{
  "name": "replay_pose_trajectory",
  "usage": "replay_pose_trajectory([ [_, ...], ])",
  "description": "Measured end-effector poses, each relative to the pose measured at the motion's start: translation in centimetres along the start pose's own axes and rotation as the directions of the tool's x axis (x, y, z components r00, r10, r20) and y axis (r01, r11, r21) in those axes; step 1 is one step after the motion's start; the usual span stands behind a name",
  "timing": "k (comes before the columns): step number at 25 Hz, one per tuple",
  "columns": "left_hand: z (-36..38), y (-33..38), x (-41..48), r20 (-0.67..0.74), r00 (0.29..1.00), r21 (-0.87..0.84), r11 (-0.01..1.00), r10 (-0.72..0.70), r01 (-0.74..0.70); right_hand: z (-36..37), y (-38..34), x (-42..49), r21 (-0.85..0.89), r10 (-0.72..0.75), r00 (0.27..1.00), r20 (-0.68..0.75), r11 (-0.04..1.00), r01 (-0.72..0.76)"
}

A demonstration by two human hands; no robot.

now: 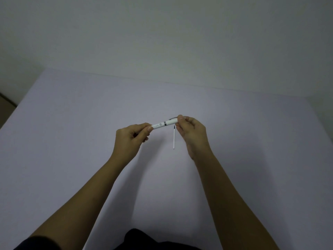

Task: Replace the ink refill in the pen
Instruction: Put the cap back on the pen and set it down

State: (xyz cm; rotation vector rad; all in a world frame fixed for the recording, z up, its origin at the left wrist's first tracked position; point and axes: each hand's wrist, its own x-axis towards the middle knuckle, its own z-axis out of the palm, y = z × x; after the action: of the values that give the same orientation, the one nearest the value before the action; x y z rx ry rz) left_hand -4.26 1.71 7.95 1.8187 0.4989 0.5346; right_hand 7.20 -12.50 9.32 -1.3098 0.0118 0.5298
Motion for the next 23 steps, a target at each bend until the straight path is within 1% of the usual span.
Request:
replay_pose_trajectory([
  [2, 0.3, 0.0, -0.2, -0.031, 1.0, 0.024, 1.0, -0.001, 0.001, 0.3, 0.0, 0.0, -0.025, -0.011, 1.0, 0.003, 1.0, 0.011],
  [4, 0.5, 0.0, -0.4, -0.028, 0.999, 0.065, 0.998, 0.026, -0.024, 0.3, -0.2, 0.4, -0.04, -0.016, 1.0, -0.006, 0.999, 0.016],
  [6, 0.7, -0.2, -0.2, 0.056, 0.995, 0.195, 0.976, 0.088, -0.097, 0.0, -0.3, 1.1, -0.092, -0.022, 1.0, -0.008, 0.996, 0.021],
  [8, 1.0, -0.6, 0.4, 0.188, 0.973, 0.394, 0.898, 0.132, -0.198, 0.0, -0.1, 1.9, -0.196, -0.027, 1.0, -0.014, 0.98, 0.024],
  [9, 1.3, -0.9, 0.8, 0.237, 0.963, 0.455, 0.862, 0.126, -0.224, 0.0, 0.2, 2.4, -0.254, -0.034, 0.999, -0.019, 0.967, 0.028],
  [11, 2.3, -1.8, 1.6, 0.275, 0.959, 0.5, 0.841, 0.071, -0.206, 0.3, 0.8, 3.7, -0.395, -0.06, 0.998, -0.012, 0.917, 0.051],
  [12, 2.8, -2.3, 2.0, 0.265, 0.964, 0.508, 0.844, 0.034, -0.17, 0.4, 1.1, 4.4, -0.487, -0.075, 0.997, 0.009, 0.87, 0.07],
  [13, 3.4, -3.0, 2.4, 0.236, 0.972, 0.502, 0.858, -0.017, -0.107, 0.3, 1.6, 5.2, -0.598, -0.083, 0.996, 0.042, 0.796, 0.091],
  [15, 4.7, -4.4, 3.1, 0.152, 0.977, 0.458, 0.887, -0.149, 0.064, -0.5, 3.1, 6.8, -0.802, -0.046, 0.994, 0.097, 0.588, 0.106],
  [16, 5.4, -5.1, 3.4, 0.113, 0.97, 0.45, 0.881, -0.216, 0.144, -1.3, 4.3, 7.4, -0.863, -0.014, 0.995, 0.101, 0.496, 0.095],
  [18, 6.7, -6.4, 3.5, 0.067, 0.946, 0.462, 0.851, -0.316, 0.252, -3.2, 7.0, 7.7, -0.923, 0.021, 0.995, 0.093, 0.376, 0.079],
  [19, 7.3, -7.1, 3.4, 0.054, 0.936, 0.467, 0.838, -0.347, 0.283, -4.2, 8.4, 7.5, -0.942, 0.012, 0.996, 0.094, 0.325, 0.085],
  [22, 8.8, -8.6, 2.9, 0.025, 0.934, 0.475, 0.827, -0.356, 0.302, -6.5, 11.8, 6.4, -0.98, -0.037, 0.991, 0.13, 0.147, 0.134],
  [23, 9.2, -8.9, 2.6, 0.023, 0.939, 0.481, 0.828, -0.342, 0.289, -6.8, 12.5, 6.2, -0.984, -0.039, 0.99, 0.138, 0.11, 0.141],
])
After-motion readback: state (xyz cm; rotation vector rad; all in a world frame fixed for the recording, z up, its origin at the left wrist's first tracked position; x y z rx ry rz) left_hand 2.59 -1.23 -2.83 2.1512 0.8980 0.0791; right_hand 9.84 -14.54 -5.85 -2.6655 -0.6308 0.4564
